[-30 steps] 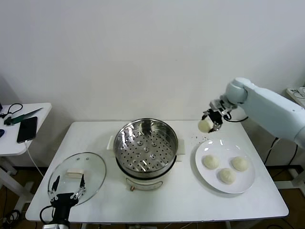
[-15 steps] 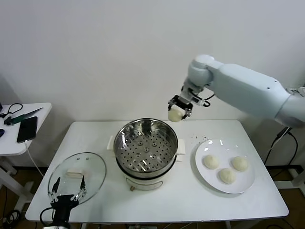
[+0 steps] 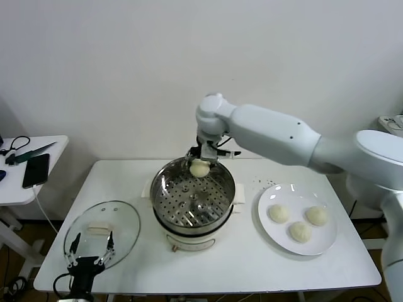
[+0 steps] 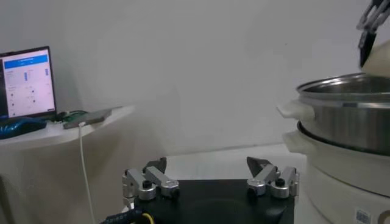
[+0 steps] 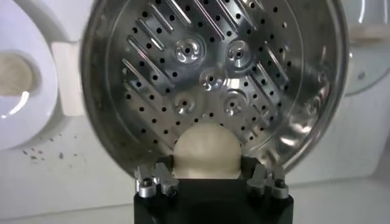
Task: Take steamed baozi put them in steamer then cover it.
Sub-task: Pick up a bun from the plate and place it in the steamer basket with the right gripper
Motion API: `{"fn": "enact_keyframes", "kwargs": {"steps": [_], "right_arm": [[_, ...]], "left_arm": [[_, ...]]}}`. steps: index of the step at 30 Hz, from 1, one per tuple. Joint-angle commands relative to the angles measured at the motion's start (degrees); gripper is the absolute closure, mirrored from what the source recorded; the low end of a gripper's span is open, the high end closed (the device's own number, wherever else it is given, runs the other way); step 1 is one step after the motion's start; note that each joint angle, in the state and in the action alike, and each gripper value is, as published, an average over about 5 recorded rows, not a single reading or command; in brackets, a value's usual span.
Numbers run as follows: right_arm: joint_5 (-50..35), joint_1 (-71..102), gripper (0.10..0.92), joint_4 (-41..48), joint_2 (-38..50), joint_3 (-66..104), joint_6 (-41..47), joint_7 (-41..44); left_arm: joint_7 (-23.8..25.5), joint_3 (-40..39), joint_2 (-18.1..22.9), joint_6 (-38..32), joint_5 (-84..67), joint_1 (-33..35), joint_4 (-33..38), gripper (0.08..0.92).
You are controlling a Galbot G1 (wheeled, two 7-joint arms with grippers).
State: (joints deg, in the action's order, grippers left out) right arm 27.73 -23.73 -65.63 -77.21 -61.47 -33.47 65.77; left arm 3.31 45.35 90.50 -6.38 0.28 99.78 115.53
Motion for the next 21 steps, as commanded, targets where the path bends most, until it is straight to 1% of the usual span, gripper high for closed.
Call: {"fn": "enact_keyframes", "kwargs": {"steps": [1,10,13,16,21], "right_arm": [[8.3,5.4,0.321,4.4,-4.5,1.2,-3.2,-0.9],[7.8,7.1,0.311,6.6,-4.8,1.1,-2.8,-0.7],[6.7,7.0,0.275,6.6,-4.6,1.0,-2.3,-0.9],[5.7,6.6,0.222,5.9,-4.2,1.2,-2.0,-0.6],[4.0,4.7,0.203,3.5,-2.5,2.1,-2.2,0.0]], "left_arm": [[0.0,0.0,-0.1,0.1,0.1,0.0,0.0,0.177],[0.0,-0.2,0.0,0.3,-0.5,-0.2,0.1,0.177],[0.0,-0.2,0.0,0.3,-0.5,-0.2,-0.1,0.177],[0.0,-0.3,0.1,0.2,-0.5,-0.2,-0.2,0.177],[0.0,-0.4,0.1,0.2,-0.4,-0.1,-0.3,0.177]]}}
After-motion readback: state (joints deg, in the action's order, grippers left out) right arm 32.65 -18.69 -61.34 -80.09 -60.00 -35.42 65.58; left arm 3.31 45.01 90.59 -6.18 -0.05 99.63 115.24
